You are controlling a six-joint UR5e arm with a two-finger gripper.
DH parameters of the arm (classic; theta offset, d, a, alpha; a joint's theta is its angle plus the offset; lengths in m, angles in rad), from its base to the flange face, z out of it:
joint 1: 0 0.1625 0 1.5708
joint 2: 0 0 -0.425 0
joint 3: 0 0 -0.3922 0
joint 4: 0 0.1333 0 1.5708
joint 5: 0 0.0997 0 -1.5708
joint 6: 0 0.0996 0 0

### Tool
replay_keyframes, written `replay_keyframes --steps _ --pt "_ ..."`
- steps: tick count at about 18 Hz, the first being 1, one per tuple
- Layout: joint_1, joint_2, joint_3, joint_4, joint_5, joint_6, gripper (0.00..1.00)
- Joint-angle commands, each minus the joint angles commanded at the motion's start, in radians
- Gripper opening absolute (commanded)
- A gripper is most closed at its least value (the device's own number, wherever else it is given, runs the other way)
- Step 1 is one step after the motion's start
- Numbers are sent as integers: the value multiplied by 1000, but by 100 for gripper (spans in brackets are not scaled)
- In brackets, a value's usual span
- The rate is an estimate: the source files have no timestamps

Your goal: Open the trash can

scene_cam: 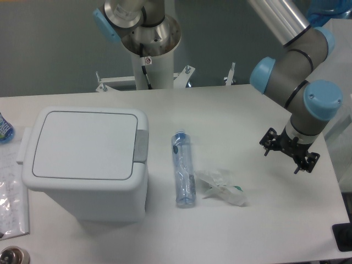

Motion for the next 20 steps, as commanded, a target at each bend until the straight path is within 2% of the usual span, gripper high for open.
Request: replay_keyframes --steps 9,12,20 --pt "-11 5 6 -3 -34 -41 100" --pt "-18 58 6 -5 -100 -115 100" --pt "-104 110 34 -5 -210 -307 100"
